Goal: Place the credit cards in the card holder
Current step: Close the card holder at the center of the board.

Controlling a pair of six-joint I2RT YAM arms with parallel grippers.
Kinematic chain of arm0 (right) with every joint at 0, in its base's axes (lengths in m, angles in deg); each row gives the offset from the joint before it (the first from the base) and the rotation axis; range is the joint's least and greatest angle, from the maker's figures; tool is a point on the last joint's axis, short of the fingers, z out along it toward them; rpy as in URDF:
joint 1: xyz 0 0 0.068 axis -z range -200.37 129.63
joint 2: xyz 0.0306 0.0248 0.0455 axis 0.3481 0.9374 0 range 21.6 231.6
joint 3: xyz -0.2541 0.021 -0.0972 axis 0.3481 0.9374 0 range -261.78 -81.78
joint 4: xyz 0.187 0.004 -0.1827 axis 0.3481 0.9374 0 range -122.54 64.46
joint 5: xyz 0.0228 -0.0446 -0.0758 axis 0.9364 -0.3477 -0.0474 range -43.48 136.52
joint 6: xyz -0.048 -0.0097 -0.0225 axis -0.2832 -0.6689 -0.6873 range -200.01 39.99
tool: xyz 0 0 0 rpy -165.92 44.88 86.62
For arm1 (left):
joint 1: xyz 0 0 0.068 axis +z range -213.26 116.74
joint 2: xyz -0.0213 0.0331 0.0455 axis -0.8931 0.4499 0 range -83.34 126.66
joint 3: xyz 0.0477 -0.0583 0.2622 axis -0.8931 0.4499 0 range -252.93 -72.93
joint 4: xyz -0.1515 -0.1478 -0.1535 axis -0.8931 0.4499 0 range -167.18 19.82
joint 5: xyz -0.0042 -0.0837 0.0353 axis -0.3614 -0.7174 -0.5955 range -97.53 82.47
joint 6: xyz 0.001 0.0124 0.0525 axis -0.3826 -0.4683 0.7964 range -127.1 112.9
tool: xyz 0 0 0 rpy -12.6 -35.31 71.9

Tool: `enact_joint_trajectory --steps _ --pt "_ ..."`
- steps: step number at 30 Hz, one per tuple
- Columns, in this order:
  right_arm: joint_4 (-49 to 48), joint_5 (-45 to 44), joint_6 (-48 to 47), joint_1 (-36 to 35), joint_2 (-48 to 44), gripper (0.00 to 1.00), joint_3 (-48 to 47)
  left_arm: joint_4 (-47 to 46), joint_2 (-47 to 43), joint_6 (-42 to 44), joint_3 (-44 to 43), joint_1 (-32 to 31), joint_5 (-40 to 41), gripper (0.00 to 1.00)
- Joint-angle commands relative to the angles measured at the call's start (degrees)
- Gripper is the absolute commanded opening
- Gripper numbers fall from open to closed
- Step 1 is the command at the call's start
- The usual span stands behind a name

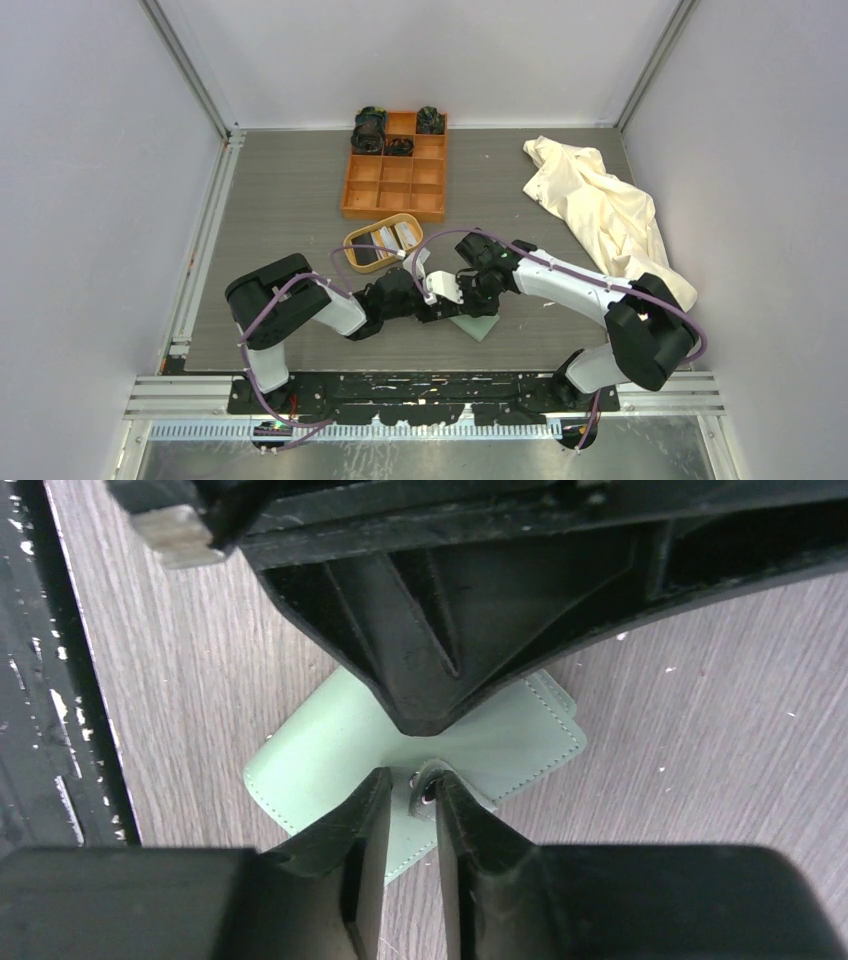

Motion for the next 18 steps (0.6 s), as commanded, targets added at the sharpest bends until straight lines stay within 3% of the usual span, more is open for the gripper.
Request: enact_joint_trajectory --steps 1,8,18 --pt "6.56 6.09 2.27 -1.25 0.19 0.32 0.95 4.06 2.01 1.72 1.14 1.26 4.72 0.00" --pt "7.59 7.50 3.43 -1.11 1.28 0.45 -0.44 3.99 2.08 1.50 0.96 1.23 4.52 0.00" --pt "9.82 10.41 2.24 2.13 3.78 0.52 -1.80 2.85 -1.51 0.41 0.74 0.59 3.70 0.04"
